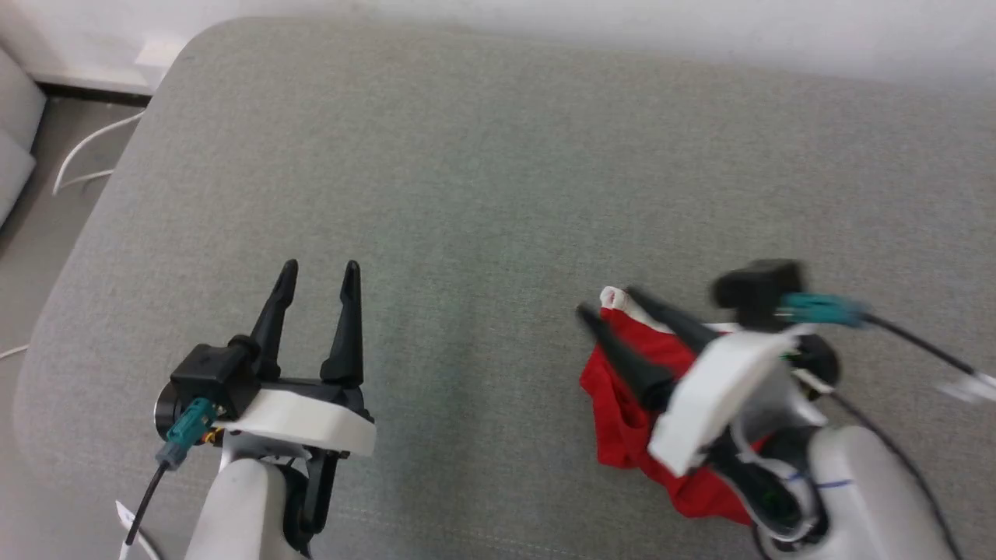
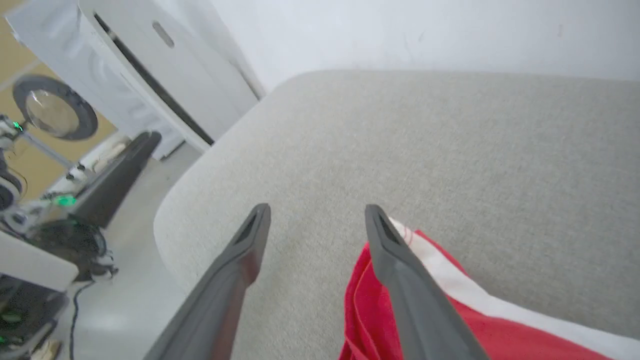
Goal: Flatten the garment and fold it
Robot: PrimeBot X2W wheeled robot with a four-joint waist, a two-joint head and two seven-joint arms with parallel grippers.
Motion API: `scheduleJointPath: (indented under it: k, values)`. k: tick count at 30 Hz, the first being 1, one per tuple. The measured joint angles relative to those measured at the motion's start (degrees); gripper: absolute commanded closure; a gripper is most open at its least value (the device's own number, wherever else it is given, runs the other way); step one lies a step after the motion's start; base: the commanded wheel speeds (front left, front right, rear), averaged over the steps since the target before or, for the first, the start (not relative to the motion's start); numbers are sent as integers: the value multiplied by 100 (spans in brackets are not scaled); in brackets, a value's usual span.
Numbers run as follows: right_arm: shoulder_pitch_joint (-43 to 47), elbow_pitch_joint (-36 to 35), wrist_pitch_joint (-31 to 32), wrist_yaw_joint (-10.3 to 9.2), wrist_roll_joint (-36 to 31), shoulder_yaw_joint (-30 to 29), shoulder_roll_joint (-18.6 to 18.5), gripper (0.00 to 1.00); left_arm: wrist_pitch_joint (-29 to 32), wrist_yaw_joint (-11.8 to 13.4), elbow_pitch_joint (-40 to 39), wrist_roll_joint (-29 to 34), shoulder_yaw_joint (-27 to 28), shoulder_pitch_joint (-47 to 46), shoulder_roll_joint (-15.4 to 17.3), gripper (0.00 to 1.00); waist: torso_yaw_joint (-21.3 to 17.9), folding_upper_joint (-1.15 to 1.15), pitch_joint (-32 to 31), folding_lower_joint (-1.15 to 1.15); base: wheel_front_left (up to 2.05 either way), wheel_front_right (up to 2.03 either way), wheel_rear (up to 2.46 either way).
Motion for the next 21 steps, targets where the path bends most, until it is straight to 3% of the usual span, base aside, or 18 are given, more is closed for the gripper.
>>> scheduleJointPath:
  k: [3,6,12,16,21]
  values:
    - [215,-416,-833,0,356,-434,-5,0,0,0,-26,1,59,35,-1,0,-110,0,-66,0,0,0,0]
    - [446,-672,-1581,0,286,-913,-5,0,0,-1,-64,18,115,51,-1,0,-244,0,-126,0,0,0,0]
    - [1060,-305,-2670,0,182,-1852,-24,0,0,-2,-138,65,179,138,-1,0,-507,0,-221,-1,0,0,0]
    - [1338,302,-2847,0,285,-1985,-27,0,0,-2,-177,65,185,146,-2,0,-612,0,-232,0,0,0,0]
    - [1482,873,-2613,0,376,-1817,-27,0,0,-2,-180,65,190,149,-3,0,-600,0,-209,-1,0,0,0]
